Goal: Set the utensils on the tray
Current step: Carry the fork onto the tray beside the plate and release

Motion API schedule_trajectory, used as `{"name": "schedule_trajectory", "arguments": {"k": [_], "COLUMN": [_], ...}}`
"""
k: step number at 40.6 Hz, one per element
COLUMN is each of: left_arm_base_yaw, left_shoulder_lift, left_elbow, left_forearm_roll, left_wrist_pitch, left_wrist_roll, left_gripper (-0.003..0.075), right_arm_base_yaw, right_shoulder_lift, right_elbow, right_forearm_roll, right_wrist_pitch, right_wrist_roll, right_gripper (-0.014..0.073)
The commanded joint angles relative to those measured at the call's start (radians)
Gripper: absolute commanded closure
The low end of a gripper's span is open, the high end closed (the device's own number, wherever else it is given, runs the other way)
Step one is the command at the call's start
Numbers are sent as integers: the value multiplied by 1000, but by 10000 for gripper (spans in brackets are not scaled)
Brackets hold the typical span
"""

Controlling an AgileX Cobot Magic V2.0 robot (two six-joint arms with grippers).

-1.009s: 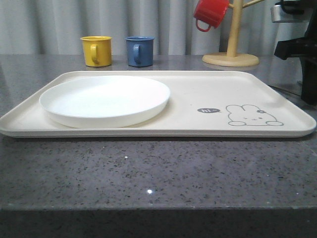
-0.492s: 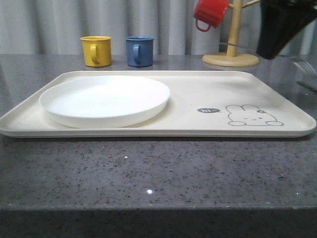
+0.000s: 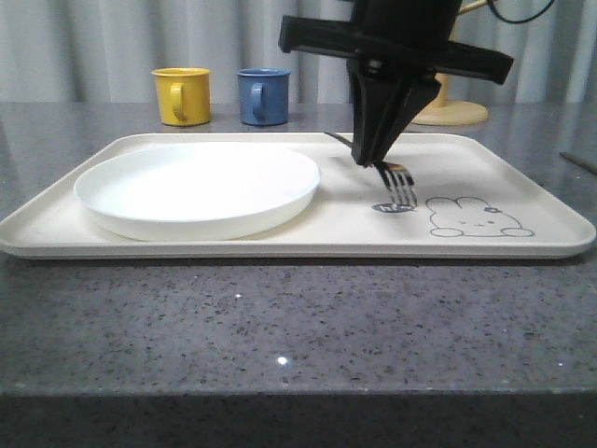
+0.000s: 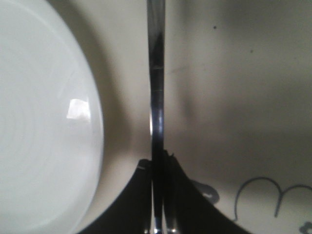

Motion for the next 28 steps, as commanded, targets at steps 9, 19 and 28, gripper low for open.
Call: {"name": "schedule_trajectory", "arguments": {"k": [9, 19, 28], "left_arm_base_yaw": [-9, -9, -9], "left_shoulder_lift": [-19, -19, -19], "left_elbow": [-28, -28, -28], "left_forearm_roll": [3, 3, 3], "left_wrist_pitch": [-50, -50, -50], "left_wrist_roll": [-11, -11, -11], "left_gripper": [331, 331, 331], "right_arm_base_yaw": [3, 3, 3], "right_shoulder_lift": [-15, -15, -42], "right_elbow": [-34, -34, -46], "right_forearm_roll": [-26, -41, -115], "right_wrist_pitch": [-75, -110, -101], "right_wrist_roll": [96, 96, 80], "right_gripper": [540, 306, 275]}}
